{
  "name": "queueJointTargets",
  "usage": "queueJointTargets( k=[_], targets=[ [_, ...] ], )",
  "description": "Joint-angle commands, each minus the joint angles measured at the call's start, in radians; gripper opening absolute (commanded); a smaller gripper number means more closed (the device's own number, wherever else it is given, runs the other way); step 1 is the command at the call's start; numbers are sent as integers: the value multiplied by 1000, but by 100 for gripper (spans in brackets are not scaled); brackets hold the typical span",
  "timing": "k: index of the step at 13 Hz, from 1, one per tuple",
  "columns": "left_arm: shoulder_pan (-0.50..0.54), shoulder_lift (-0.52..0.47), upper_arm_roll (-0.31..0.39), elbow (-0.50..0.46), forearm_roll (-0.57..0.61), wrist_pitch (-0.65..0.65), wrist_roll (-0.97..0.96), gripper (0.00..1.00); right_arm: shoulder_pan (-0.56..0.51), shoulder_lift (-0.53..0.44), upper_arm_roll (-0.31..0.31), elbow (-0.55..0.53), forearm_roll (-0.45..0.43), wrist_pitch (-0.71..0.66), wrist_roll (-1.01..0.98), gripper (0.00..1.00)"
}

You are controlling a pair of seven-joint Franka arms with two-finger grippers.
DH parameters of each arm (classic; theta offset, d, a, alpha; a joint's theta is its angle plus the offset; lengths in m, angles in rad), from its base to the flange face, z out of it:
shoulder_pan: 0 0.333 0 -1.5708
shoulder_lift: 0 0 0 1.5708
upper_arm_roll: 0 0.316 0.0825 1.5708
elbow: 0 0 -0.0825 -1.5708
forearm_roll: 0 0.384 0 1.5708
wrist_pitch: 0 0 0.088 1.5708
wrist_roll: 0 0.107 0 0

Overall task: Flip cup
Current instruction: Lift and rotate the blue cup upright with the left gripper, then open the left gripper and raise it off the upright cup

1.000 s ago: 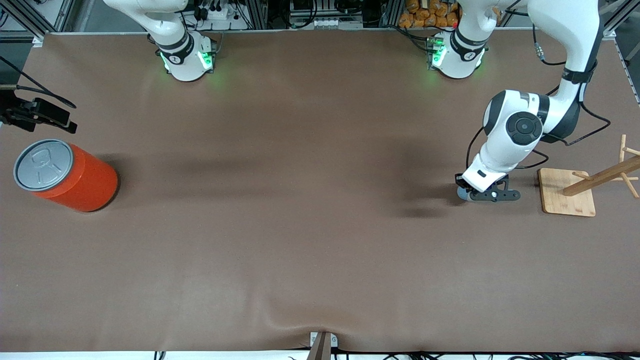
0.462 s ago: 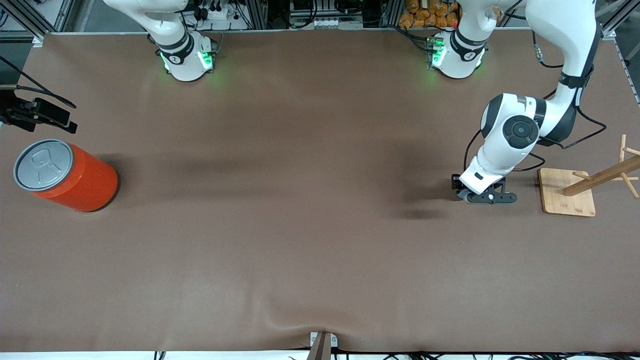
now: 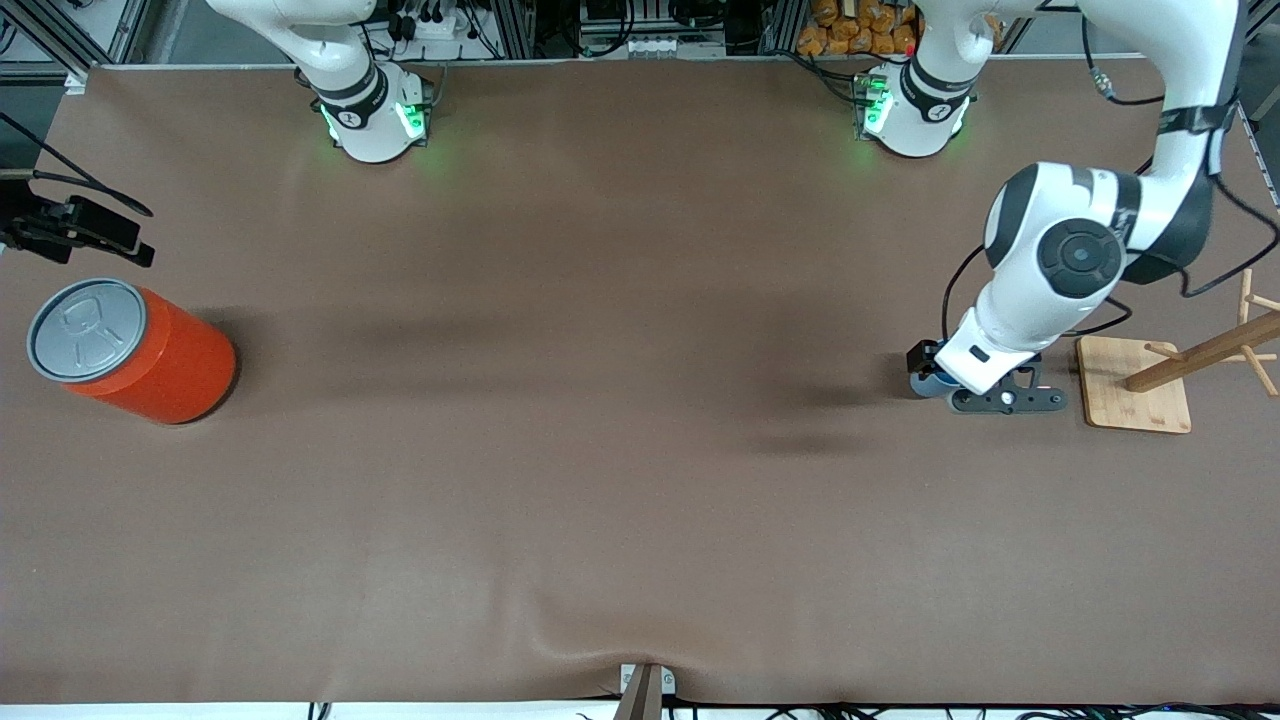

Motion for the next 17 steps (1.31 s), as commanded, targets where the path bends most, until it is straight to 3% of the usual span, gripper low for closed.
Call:
queueJointTargets(
  k=[1,8,10,11,14,17],
  targets=[
    [10,30,-10,142,-29,-118,-1,100,-12,0,8,13,18,-11,-1,100],
    [48,52,-18,252,-38,-126,0,100,-12,0,8,13,18,-11,-1,100],
    [144,37,-102,253,-41,-136,11,100,-12,0,8,13,18,-11,-1,100],
    [146,21,-103,258,-43,-162,25,100,-12,0,8,13,18,-11,-1,100],
    [84,-46,-45,334,-44,-332,45,100,-12,0,8,13,18,-11,-1,100],
    [74,-146,-9,333,-78,-435,104,100,-12,0,8,13,18,-11,0,100]
  ],
)
